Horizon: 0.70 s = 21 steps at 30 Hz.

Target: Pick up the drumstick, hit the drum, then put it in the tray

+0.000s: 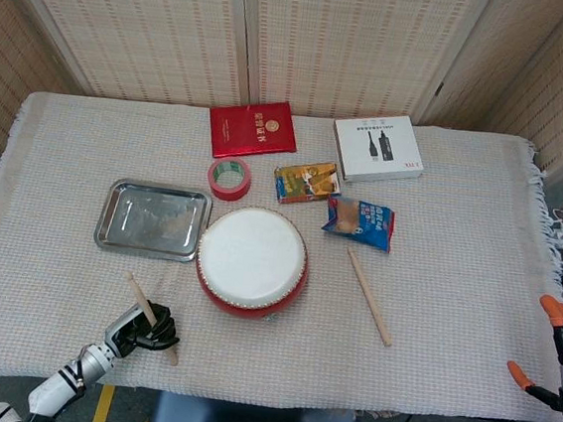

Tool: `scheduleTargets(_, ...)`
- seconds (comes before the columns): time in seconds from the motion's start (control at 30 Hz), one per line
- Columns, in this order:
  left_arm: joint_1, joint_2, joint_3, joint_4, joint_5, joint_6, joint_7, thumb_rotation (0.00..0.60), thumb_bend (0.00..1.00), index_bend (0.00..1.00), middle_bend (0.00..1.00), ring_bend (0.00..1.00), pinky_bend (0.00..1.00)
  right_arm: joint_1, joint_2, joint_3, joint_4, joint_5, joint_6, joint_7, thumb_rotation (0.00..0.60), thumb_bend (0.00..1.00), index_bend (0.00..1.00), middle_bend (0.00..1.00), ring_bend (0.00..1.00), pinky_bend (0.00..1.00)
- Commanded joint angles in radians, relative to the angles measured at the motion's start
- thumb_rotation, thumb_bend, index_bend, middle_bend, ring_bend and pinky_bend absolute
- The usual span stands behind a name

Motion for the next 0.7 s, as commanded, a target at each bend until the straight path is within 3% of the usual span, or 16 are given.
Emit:
scheduleTargets(0.03,0.010,0.007,0.000,-0.019,0.009,0.020,0.039,0.600,0.24,0.85,0.87,0.75,0.64,-0.001,0.000,0.000,-0.001,-0.001,0.002,-0.001,0.600,0.18,0.00,0.08,0.00,0.00)
scheduleTargets(0.33,0.037,0.006,0.017,-0.048,0.035,0.055,0.194,0.600,0.24,0.88,0.90,0.77,0.66,-0.001,-0.002,0.000,-0.002,-0.003,0.004,-0.005,0.600,0.18,0.00,0.08,0.00,0.00)
scheduleTargets(0.7,0.038,-0.003,0.035,-0.056,0.054,0.045,0.268,0.600,0.24,0.89,0.91,0.79,0.81,0.000,-0.002,0.001,-0.004,0.000,0.002,-0.010,0.600,0.18,0.00,0.08,0.00,0.00)
